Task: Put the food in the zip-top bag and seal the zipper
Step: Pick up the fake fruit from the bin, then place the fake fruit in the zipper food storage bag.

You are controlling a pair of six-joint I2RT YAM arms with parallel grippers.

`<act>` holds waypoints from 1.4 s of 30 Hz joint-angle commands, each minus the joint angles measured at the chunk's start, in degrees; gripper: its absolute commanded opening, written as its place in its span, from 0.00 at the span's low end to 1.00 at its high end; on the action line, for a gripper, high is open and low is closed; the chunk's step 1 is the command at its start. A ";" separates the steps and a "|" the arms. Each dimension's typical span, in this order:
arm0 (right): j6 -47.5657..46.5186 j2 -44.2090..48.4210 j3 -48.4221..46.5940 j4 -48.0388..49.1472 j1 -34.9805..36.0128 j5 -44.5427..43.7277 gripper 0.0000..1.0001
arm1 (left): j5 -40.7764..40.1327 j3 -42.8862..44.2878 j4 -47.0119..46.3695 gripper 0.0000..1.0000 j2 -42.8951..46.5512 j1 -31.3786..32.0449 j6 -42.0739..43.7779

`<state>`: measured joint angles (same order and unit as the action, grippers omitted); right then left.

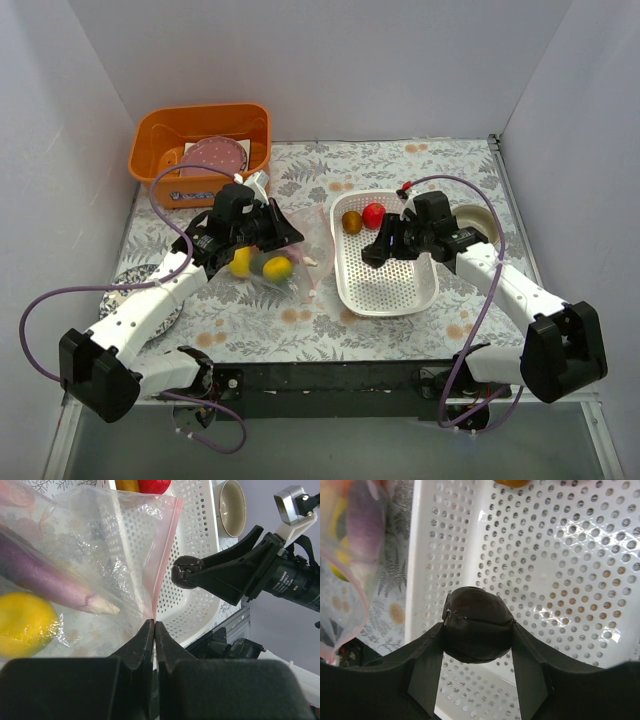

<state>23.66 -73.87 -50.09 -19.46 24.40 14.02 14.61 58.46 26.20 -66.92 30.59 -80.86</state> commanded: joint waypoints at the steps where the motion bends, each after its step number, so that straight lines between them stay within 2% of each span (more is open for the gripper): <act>1: 4.55 3.11 1.04 5.75 0.82 4.87 0.46 | 0.77 0.43 -0.88 0.00 0.30 0.17 0.35; 8: 5.34 5.13 -2.73 7.60 3.37 7.07 0.49 | 0.95 0.69 -1.06 0.00 -0.14 0.17 0.53; 16: 3.15 5.14 -8.53 10.58 10.66 6.20 0.51 | 2.08 0.96 -1.32 0.00 -1.11 0.17 0.62; 23: 2.62 -0.66 -12.40 9.10 15.76 6.98 0.52 | 2.70 2.27 -1.06 0.00 -1.82 0.17 0.88; 27: 2.44 -2.95 -14.07 8.22 19.27 3.65 0.51 | 3.06 3.07 -0.80 0.00 -1.55 0.17 0.88; 34: -0.98 -8.04 -19.95 2.15 20.68 -3.64 0.52 | 1.56 2.28 0.26 0.00 -1.20 0.17 1.14; 42: -1.95 -10.24 -22.42 2.41 20.68 -7.69 0.65 | -0.37 2.54 0.44 0.00 0.38 0.17 0.97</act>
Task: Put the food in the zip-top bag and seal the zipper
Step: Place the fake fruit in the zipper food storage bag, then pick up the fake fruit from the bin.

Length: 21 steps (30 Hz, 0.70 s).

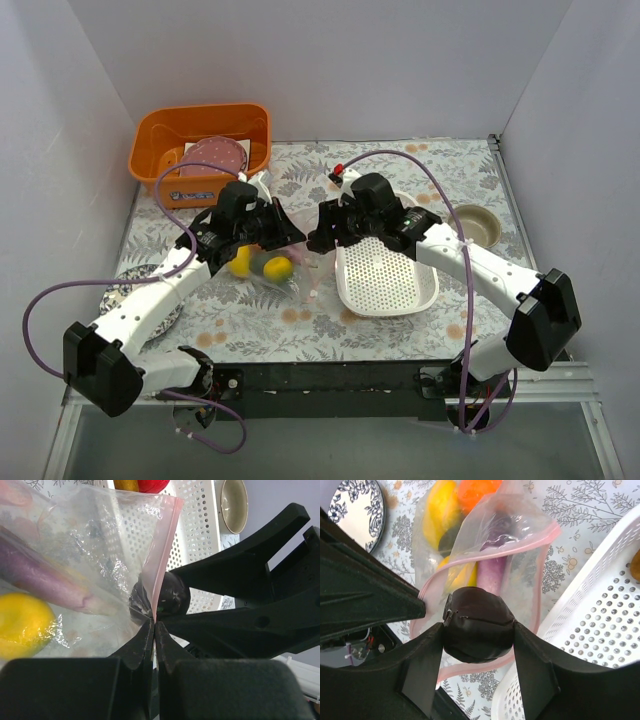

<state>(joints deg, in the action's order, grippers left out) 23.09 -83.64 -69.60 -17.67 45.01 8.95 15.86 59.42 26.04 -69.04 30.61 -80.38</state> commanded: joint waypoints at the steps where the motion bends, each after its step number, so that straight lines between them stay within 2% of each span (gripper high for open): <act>1: -1.30 -0.65 -2.99 0.71 -0.01 -2.80 0.66 | -1.88 1.58 0.59 0.00 2.68 0.15 0.40; 6: -1.47 -0.65 -3.87 0.62 -0.98 -1.75 0.77 | -3.20 1.84 0.85 0.00 3.64 0.15 0.57; 11: -0.68 2.33 -2.12 0.71 -2.56 -3.76 0.79 | -3.55 1.84 1.20 0.00 3.56 0.24 0.93; 14: 0.55 5.75 -0.10 0.45 -4.23 -8.23 0.79 | -3.64 1.75 1.38 0.00 3.29 0.15 0.93; 18: 1.87 9.89 3.77 -0.61 -8.78 -14.74 0.83 | -5.04 1.05 0.59 0.00 4.61 0.15 0.84; 21: 1.78 9.99 4.65 -3.85 -12.74 -13.53 0.83 | -5.14 1.40 1.20 0.00 4.17 0.24 1.01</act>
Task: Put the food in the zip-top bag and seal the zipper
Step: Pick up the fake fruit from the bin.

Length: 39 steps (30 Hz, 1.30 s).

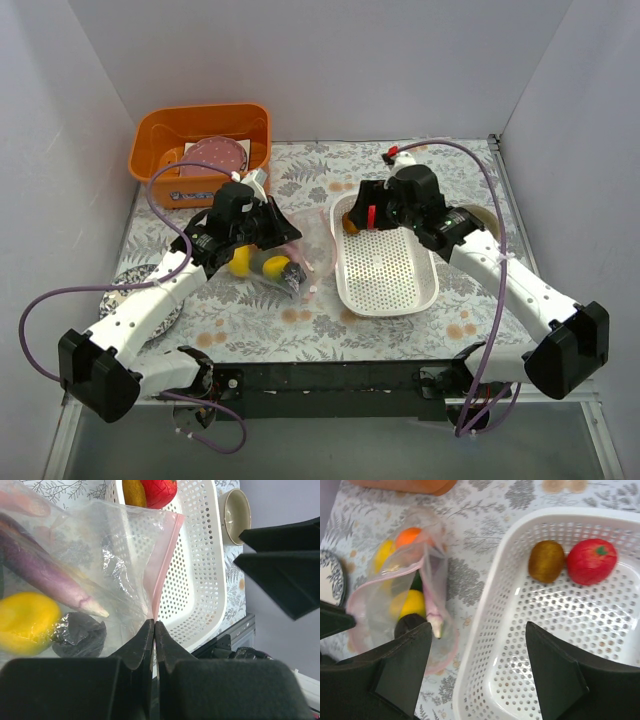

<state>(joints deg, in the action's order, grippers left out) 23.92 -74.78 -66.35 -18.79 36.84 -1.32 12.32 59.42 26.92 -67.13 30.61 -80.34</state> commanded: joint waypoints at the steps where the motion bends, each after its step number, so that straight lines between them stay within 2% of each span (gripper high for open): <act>1: 1.12 0.35 1.31 -3.97 -5.28 -3.51 0.82 | -1.25 1.49 0.42 0.00 1.84 0.15 0.97; 4: 0.87 -0.10 1.92 -6.96 -6.60 -3.52 0.82 | -0.81 0.97 0.24 0.00 1.92 0.24 0.71; 7: -1.07 0.95 3.85 -4.95 -6.78 -3.33 0.83 | -0.19 0.44 -0.11 0.00 2.09 0.24 0.62; 8: -0.72 0.96 3.94 -4.86 -6.78 -4.90 0.86 | 0.16 0.44 -0.20 0.00 2.09 0.15 0.71; 10: -0.54 0.87 4.21 -4.33 -6.78 -8.86 0.87 | 0.25 0.35 -0.29 0.00 1.92 0.15 0.79; 14: -7.91 -1.32 3.77 -2.14 -6.87 -9.75 0.87 | 0.87 0.26 -0.55 0.00 1.48 0.24 0.36; 18: -10.91 -5.97 0.27 -4.22 -7.48 -16.06 0.89 | 1.48 0.26 -0.81 0.00 1.22 0.15 0.27; 20: -12.05 -10.63 -2.56 -6.97 -9.58 -13.55 0.90 | 1.57 0.35 -0.90 0.00 1.30 0.15 0.44; 22: -12.06 -11.87 -0.20 0.71 -11.87 -4.16 0.98 | 1.83 0.26 -0.81 0.00 1.13 0.24 0.44; 24: -9.43 -12.75 2.45 4.36 -15.29 2.43 0.96 | 2.18 0.43 -0.81 0.00 0.95 0.15 0.62; 39: -8.10 -28.04 -8.88 6.74 -16.89 4.31 0.87 | 1.39 0.43 1.30 0.00 1.92 0.15 1.94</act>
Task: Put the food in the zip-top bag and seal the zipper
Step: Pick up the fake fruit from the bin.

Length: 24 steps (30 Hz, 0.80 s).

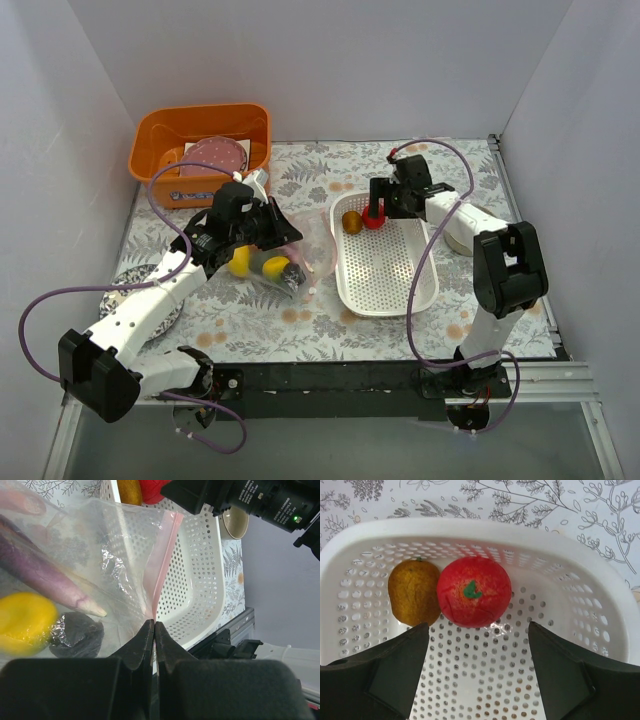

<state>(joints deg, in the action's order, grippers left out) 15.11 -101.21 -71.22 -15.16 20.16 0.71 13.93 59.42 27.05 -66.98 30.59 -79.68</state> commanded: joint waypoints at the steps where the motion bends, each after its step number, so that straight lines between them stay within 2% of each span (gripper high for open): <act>1: 1.14 -2.67 -4.54 3.90 -0.30 2.28 0.87 | -0.22 0.44 1.16 0.00 1.77 0.17 1.28; 10: 3.08 -7.25 -5.16 7.25 -1.35 4.39 0.80 | -0.40 0.87 1.17 0.00 1.50 0.17 1.46; 16: 2.99 -5.41 -2.18 9.00 -1.70 4.65 0.53 | -0.40 0.96 1.69 0.00 1.06 0.17 1.54; 24: 3.17 3.28 6.08 8.83 -1.71 5.97 0.37 | -0.05 0.79 1.52 0.00 0.97 0.17 1.37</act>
<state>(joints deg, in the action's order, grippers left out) 18.04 -104.40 -68.64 -7.38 18.72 5.34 13.93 59.42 28.27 -66.98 30.59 -78.85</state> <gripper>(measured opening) 0.633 0.013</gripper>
